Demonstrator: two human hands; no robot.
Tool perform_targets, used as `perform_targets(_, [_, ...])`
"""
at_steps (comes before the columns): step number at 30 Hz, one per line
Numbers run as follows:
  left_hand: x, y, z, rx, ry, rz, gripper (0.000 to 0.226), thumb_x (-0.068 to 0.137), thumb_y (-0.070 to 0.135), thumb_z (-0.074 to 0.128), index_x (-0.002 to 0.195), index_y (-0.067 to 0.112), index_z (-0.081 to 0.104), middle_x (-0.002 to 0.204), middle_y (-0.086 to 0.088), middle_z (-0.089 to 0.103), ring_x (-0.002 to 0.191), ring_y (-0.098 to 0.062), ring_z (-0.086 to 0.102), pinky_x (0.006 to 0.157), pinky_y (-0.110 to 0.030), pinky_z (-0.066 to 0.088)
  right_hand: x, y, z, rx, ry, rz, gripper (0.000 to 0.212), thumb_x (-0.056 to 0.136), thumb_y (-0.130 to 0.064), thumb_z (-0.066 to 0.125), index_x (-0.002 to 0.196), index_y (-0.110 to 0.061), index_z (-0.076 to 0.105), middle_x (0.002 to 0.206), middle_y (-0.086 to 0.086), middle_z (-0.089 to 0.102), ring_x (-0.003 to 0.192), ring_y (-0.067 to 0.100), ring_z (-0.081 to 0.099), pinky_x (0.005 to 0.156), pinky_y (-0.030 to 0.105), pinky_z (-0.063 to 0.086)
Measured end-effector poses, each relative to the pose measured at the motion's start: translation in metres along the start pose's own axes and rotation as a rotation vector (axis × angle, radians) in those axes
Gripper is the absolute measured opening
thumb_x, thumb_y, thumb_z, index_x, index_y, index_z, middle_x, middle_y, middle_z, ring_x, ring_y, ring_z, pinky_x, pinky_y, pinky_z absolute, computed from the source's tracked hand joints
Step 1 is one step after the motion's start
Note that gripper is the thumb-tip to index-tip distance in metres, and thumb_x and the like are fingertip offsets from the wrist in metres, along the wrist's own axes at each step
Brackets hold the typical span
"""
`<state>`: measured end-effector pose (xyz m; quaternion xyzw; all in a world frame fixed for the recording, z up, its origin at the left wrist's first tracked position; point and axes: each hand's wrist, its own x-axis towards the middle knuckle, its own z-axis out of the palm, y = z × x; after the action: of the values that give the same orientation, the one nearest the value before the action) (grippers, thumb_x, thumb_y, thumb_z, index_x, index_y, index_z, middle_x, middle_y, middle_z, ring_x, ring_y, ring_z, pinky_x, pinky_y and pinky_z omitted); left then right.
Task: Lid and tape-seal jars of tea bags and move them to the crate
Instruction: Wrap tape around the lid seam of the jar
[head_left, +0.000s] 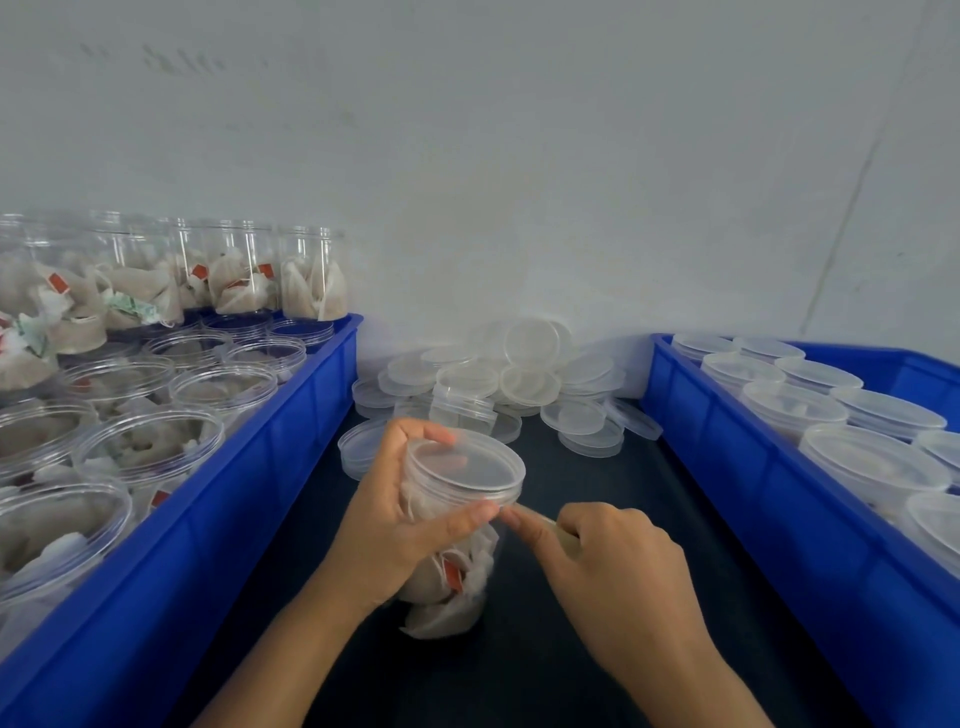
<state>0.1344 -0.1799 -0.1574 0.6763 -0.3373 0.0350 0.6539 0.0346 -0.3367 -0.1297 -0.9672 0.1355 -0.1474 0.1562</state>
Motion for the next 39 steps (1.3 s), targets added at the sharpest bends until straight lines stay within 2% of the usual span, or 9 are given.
perform_targets(4, [0.002,0.000,-0.002,0.053,0.048,-0.013,0.063,0.052,0.050,0.079,0.103,0.028,0.051,0.103,0.019,0.065,0.096,-0.005,0.066,0.073,-0.014,0.052,-0.003,-0.003,-0.004,-0.011,0.035,-0.039,0.069,0.075,-0.085,0.020,0.075,-0.023,0.050,0.065,-0.006,0.055,0.059,0.010,0.053,0.058,0.026,0.044])
perform_targets(7, [0.004,0.000,-0.004,0.035,0.069,-0.036,0.063,0.053,0.052,0.077,0.104,0.027,0.050,0.100,0.022,0.066,0.091,-0.003,0.067,0.071,-0.012,0.051,-0.009,-0.004,-0.011,0.055,0.087,-0.099,0.054,0.079,-0.080,0.025,0.105,-0.036,0.043,0.067,-0.008,0.056,0.064,0.007,0.057,0.060,0.022,0.046])
perform_targets(9, [0.004,-0.001,-0.005,0.012,0.086,-0.044,0.064,0.053,0.051,0.076,0.105,0.026,0.049,0.100,0.023,0.066,0.090,-0.001,0.067,0.071,-0.012,0.051,-0.013,-0.005,-0.013,0.057,0.104,-0.187,0.048,0.090,-0.068,0.032,0.134,-0.054,0.020,0.065,-0.009,0.055,0.065,0.008,0.057,0.063,0.023,0.049])
perform_targets(11, [0.003,-0.001,-0.005,0.011,0.111,-0.049,0.064,0.052,0.053,0.076,0.104,0.027,0.049,0.098,0.024,0.065,0.090,0.001,0.066,0.071,-0.011,0.050,-0.017,-0.007,-0.012,0.040,0.087,-0.244,0.055,0.096,-0.059,0.031,0.142,-0.059,0.002,0.066,-0.007,0.054,0.064,0.010,0.057,0.066,0.026,0.051])
perform_targets(15, [0.002,-0.003,-0.002,0.017,0.165,-0.044,0.064,0.051,0.054,0.075,0.104,0.028,0.048,0.096,0.025,0.064,0.089,0.003,0.065,0.069,-0.010,0.050,-0.019,-0.010,-0.009,0.032,0.032,-0.262,0.055,0.099,-0.055,0.026,0.145,-0.057,-0.004,0.072,-0.006,0.057,0.067,0.010,0.058,0.069,0.027,0.051])
perform_targets(21, [0.001,-0.006,0.005,0.032,0.278,-0.027,0.063,0.050,0.057,0.073,0.102,0.031,0.049,0.107,0.003,0.060,0.092,-0.002,0.063,0.072,-0.013,0.050,-0.022,-0.012,-0.007,0.026,0.033,-0.295,0.050,0.100,-0.053,0.023,0.146,-0.056,0.004,0.066,-0.010,0.044,0.064,0.009,0.049,0.066,0.025,0.044])
perform_targets(32, [0.001,-0.006,0.005,0.047,0.282,-0.026,0.062,0.052,0.059,0.073,0.103,0.033,0.048,0.109,0.002,0.059,0.095,-0.002,0.062,0.073,-0.012,0.050,-0.022,-0.011,-0.012,0.020,0.075,-0.383,0.048,0.093,-0.056,0.012,0.140,-0.068,0.009,0.071,-0.007,0.047,0.070,0.015,0.053,0.062,0.023,0.042])
perform_targets(35, [0.001,-0.004,0.005,0.032,0.270,-0.033,0.063,0.052,0.059,0.074,0.103,0.033,0.049,0.108,0.003,0.060,0.094,-0.002,0.063,0.072,-0.012,0.050,-0.020,-0.009,-0.011,0.059,0.131,-0.386,0.048,0.089,-0.056,0.017,0.135,-0.066,0.027,0.064,-0.009,0.049,0.061,0.014,0.053,0.055,0.023,0.041])
perform_targets(39, [0.000,0.000,0.004,0.040,0.207,-0.026,0.063,0.049,0.056,0.077,0.099,0.028,0.050,0.096,0.013,0.066,0.087,-0.005,0.066,0.069,-0.017,0.052,-0.015,-0.003,-0.012,-0.001,0.275,-0.293,0.024,0.091,-0.047,0.047,0.107,-0.042,0.065,0.058,-0.013,0.058,0.054,0.011,0.057,0.051,0.033,0.051])
